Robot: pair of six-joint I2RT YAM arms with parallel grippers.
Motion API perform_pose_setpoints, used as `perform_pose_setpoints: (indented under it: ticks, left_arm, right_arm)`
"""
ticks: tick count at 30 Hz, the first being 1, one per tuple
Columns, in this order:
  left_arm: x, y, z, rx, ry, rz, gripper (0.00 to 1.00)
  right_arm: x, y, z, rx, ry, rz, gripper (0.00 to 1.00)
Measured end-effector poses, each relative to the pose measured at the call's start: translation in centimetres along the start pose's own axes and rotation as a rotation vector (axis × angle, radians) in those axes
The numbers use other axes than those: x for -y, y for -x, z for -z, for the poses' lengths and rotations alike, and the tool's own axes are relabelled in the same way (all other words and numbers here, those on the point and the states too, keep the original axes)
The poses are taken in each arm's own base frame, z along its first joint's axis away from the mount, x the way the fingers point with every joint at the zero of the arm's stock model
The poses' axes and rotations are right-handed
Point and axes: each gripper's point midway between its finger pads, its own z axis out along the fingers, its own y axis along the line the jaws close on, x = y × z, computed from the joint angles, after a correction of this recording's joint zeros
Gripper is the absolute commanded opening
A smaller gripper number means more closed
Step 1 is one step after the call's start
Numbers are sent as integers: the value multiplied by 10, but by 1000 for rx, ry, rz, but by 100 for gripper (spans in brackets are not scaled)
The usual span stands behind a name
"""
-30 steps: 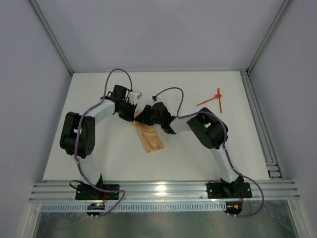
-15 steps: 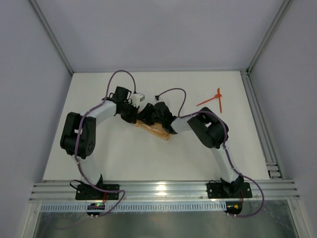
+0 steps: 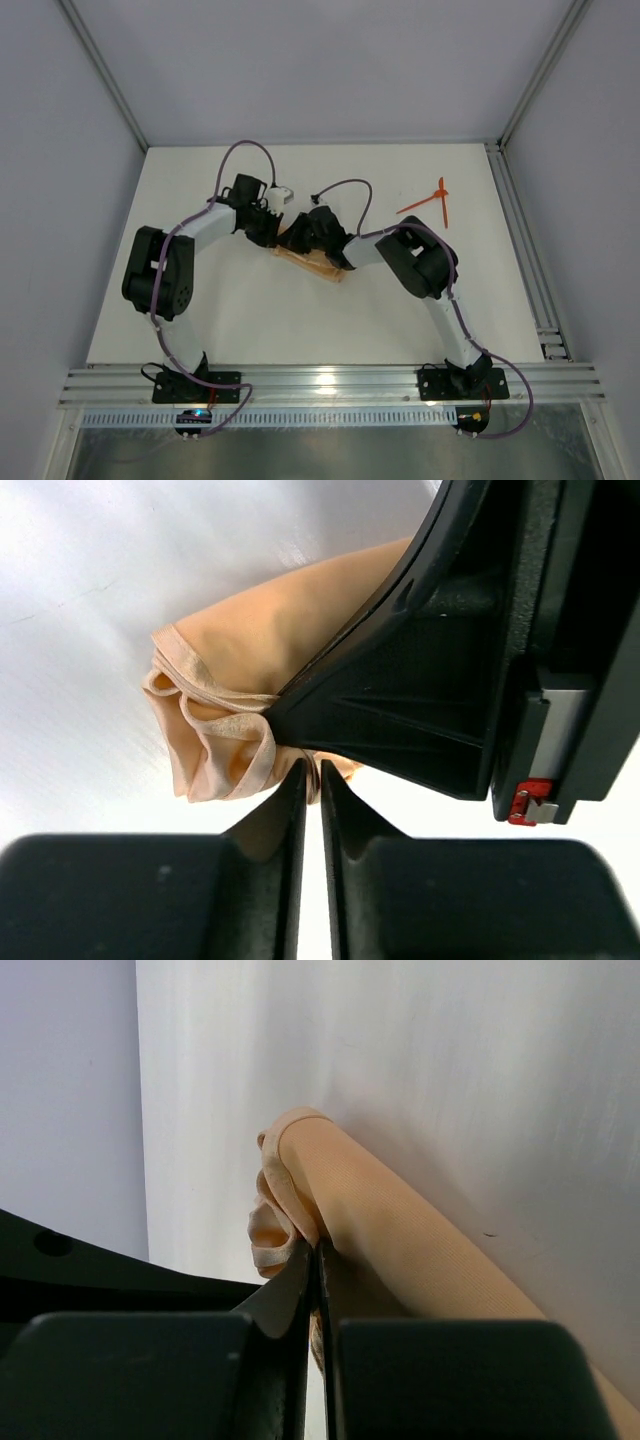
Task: Fold the napkin into a case and place the utensils inside
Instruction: Stuff the top corner of the smaller-rectangle-folded napkin into the folded napkin.
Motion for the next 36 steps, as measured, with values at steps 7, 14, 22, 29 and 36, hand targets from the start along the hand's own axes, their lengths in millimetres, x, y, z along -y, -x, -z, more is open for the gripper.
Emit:
perform_pose_setpoints:
  ticks: [7,14,22,29,36]
  left_arm:
    - [6,2,4,9,-39,-1,44]
    - [-7,24,39,123,-30,69,25]
    - [-27,13,19,52,59,124,32]
    - [-20,-6,0,-35,48,118,29]
    - [-26,-8,0,-43,73,99,0]
  right_arm:
    - [0,-1,-1,-5,9,-39,3]
    - [-3,-5,0,-23,32,-42,3]
    - [0,-8,2,-29,36,-42,3]
    - [1,-8,3,-30,34,-42,3]
    - [1,-8,3,-33,36,-43,7]
